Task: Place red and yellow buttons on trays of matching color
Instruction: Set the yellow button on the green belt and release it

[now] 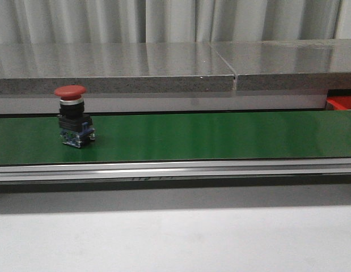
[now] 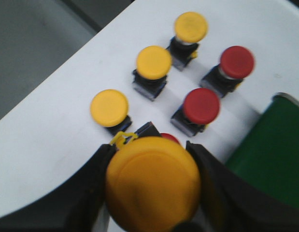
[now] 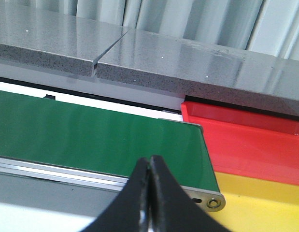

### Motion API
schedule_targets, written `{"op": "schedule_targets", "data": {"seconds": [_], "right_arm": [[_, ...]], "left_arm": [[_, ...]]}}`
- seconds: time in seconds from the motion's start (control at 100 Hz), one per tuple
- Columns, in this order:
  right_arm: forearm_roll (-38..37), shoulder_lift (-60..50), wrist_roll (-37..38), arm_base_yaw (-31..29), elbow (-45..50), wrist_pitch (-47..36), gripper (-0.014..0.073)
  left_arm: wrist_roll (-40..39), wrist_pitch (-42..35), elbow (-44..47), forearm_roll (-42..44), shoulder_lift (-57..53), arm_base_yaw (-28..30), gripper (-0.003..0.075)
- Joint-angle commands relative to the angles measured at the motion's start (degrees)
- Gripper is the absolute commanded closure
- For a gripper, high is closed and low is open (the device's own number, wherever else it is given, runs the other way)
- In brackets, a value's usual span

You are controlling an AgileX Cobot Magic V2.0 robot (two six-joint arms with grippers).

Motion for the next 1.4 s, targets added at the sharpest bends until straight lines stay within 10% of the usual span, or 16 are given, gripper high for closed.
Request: {"op": "schedule_targets", "data": {"seconds": [0.0,0.43,0.98,1.12,1.29,1.39], "right_arm": [[0.0,-0.9,-0.1,0.1,-0.5,-5.0,0.0661],[0.0,-0.9,-0.1,0.1,-0.5,-5.0,0.0661],[0.0,-0.9,-0.1,0.1,-0.5,-5.0,0.0661],[0.0,-0.9,-0.1,0.1,-0.5,-5.0,0.0661],[0.0,-0.9,-0.1,0.1,-0.5,-5.0,0.0661],[0.0,-0.9,-0.1,0.1,-0.5,-5.0,0.0661]], "left_arm": [[1.0,-0.9,-4.0,0.3,-2.1,-3.6,0.0739],[4.0,4.7,-12.0,-1.5,8.5,-18.3,0.0739],[7.7,4.4,-12.0,-5.0,16.2,-19.9,0.0731],[8.4,4.5,-12.0,-5.0,16.2,-19.9,0.0561],[9.8,5.0,-12.0,-5.0,16.2,-19.9,0.0163],[9.9,5.0,-12.0,-5.0,16.2,-19.9,0.0092]]}}
